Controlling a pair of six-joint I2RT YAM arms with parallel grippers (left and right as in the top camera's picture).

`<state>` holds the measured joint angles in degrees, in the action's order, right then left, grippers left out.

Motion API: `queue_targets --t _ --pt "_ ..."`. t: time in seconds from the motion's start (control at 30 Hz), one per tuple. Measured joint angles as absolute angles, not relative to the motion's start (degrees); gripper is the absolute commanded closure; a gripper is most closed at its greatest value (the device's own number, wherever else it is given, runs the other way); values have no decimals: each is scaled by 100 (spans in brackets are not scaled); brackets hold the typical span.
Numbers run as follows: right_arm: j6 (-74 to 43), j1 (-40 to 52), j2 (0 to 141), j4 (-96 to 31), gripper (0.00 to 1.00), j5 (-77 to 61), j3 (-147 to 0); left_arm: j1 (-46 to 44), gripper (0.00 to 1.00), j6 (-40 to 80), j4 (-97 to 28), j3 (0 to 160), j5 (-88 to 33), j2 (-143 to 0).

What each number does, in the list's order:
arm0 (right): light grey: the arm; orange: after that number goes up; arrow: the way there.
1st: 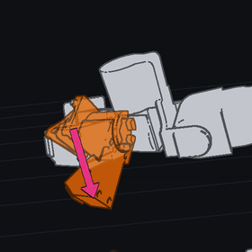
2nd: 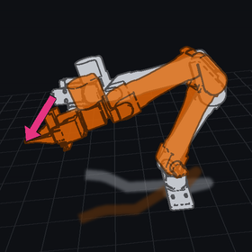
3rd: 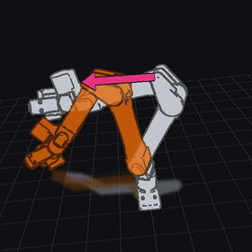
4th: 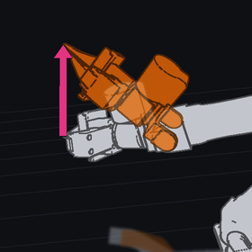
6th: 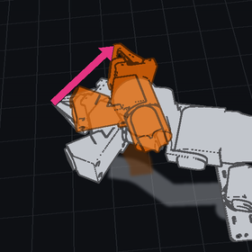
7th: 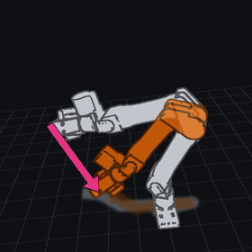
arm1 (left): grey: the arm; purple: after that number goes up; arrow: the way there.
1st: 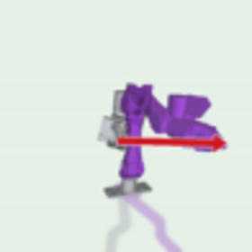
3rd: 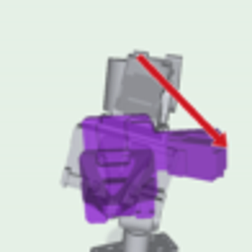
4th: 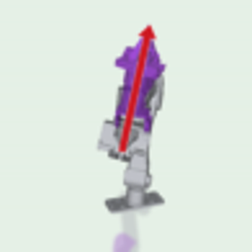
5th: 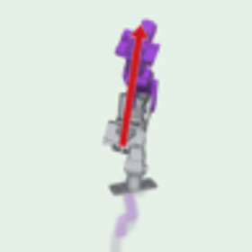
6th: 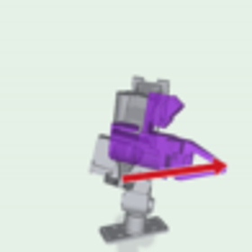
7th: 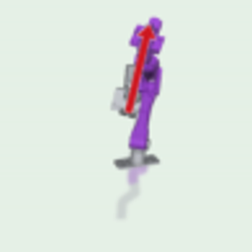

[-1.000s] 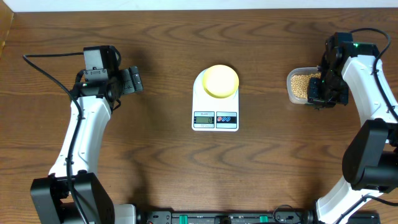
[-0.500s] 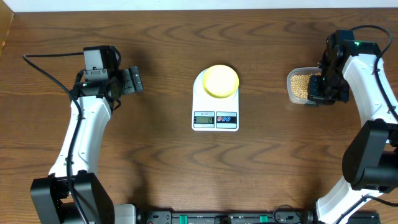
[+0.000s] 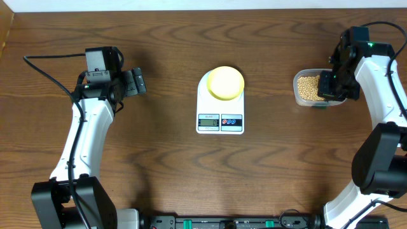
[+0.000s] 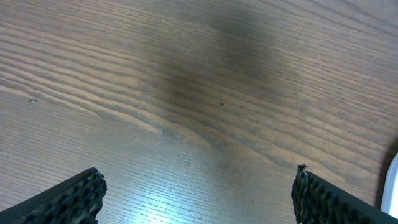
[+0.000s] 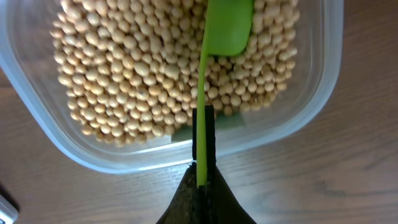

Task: Scoop item into bowl and weigh 50g on scale
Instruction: 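Dig the green scoop into the soybeans with the right gripper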

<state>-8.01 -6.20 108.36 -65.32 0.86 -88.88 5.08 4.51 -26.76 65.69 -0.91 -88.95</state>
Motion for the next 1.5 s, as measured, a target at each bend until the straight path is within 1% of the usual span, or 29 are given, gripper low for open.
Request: queue_targets --t 0.53,0.63,0.77,0.83,0.87,0.9,0.93,0.97,1.0,1.07,1.23,1.33,1.4,1.5 --pt "-460 -635 10783 -5752 96 176 -8932 508 2 451 -2676 6569 -91 -8895" --pt "-357 -685 10783 -5625 93 257 -8932 508 2 451 -2676 6569 -91 -8895" --pt "-180 -729 10783 -5478 92 331 -8932 508 2 451 -2676 6569 -91 -8895" --pt "-141 -729 10783 -5461 89 344 -8932 508 2 451 -2674 6569 -91 -8895" --pt "-119 -729 10783 -5465 86 346 -8932 508 2 451 -2676 6569 -91 -8895" --pt "-93 -729 10785 -5478 81 346 -8932 508 2 451 -2676 6569 -91 -8895" --pt "-62 -729 10783 -5498 71 353 -8932 508 2 451 -2674 6569 -91 -8895" --pt "-75 -729 10783 -5511 57 353 -8932 508 2 451 -2676 6569 -91 -8895" --pt "-47 -729 10785 -5548 47 366 -8932 508 2 451 -2676 6569 -91 -8895" --pt "-32 -729 10785 -5673 39 375 -8945 510 2 451 -2674 6569 -91 -8895" --pt "19 -729 10796 -6136 14 384 -9319 508 2 451 -2676 6569 -91 -8895" --pt "43 -729 10796 -6136 9 388 -9675 508 2 451 -2676 6569 -91 -8895" --pt "45 -729 10796 -6036 1 390 -9789 510 2 451 -2676 6569 -91 -8895" --pt "51 -729 10805 -5975 1 390 -9786 508 2 451 -2674 6569 -91 -8895"
